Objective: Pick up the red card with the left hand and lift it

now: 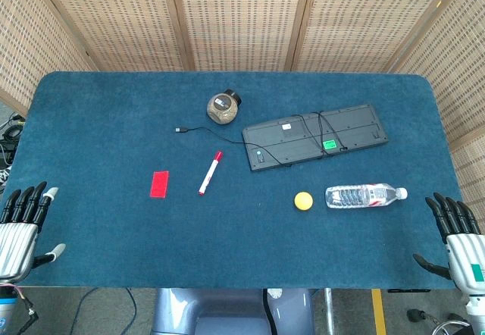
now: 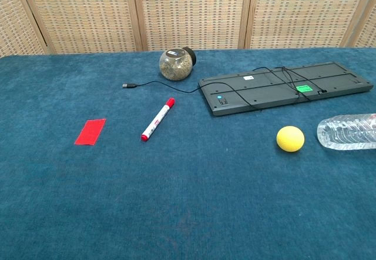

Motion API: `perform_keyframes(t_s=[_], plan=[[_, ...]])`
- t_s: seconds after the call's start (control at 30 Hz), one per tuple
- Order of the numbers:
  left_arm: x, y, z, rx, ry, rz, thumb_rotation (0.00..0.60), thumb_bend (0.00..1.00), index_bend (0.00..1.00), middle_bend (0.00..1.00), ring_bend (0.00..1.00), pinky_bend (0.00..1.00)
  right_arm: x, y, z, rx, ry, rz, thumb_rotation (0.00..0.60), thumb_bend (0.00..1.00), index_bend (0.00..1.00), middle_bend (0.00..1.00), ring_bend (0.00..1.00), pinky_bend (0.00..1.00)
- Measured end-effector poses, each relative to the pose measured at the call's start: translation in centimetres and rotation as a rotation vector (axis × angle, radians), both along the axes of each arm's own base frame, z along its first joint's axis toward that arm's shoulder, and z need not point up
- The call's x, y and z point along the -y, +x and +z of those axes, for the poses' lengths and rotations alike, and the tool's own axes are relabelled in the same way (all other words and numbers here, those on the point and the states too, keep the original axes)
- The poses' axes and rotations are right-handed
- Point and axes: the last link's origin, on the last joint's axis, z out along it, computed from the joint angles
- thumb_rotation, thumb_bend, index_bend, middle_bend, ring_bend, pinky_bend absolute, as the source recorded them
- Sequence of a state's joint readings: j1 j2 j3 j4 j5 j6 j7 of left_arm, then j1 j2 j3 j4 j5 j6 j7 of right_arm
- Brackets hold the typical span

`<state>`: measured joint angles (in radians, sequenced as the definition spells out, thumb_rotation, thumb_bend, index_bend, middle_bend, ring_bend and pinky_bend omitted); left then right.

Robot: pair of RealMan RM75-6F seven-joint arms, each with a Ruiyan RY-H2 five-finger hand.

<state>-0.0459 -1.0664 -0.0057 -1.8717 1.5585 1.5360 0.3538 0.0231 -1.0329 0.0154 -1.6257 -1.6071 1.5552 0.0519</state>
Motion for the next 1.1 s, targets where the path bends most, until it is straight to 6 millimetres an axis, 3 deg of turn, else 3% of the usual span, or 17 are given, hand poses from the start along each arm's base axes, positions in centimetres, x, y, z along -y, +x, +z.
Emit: perform_keyframes(t_s=[0.43, 0.63, 0.8, 1.1], plan=[[-0.6, -0.2, -0.4, -0.005, -0.023, 0.000, 0.600, 0.00, 0.00, 0.00, 0.00, 0.00, -0.1, 0.1, 0.1, 0.016, 0.003, -0.002, 0.600, 0.00, 0.00, 0.00, 0.00, 0.00], [-4.9, -1.1, -2.0, 0.033, -0.081, -0.047, 0.600, 0.00, 0.02, 0.00, 0.00, 0.00, 0.0, 0.0, 0.1, 0.028, 0.014, -0.011, 0.600, 0.00, 0.00, 0.00, 0.00, 0.00], [-9.1, -1.7, -4.1, 0.034, -0.121, -0.073, 0.600, 0.00, 0.21, 0.00, 0.00, 0.00, 0.4, -0.4, -0.1, 0.029, 0.031, -0.036, 0.600, 0.00, 0.00, 0.00, 0.00, 0.00], [-15.2, -1.0, -9.6, 0.019, -0.158, -0.082, 0.600, 0.00, 0.32, 0.00, 0.00, 0.00, 1.1, -0.8, -0.8, 0.034, 0.071, -0.060, 0.600, 0.00, 0.00, 0.00, 0.00, 0.00]])
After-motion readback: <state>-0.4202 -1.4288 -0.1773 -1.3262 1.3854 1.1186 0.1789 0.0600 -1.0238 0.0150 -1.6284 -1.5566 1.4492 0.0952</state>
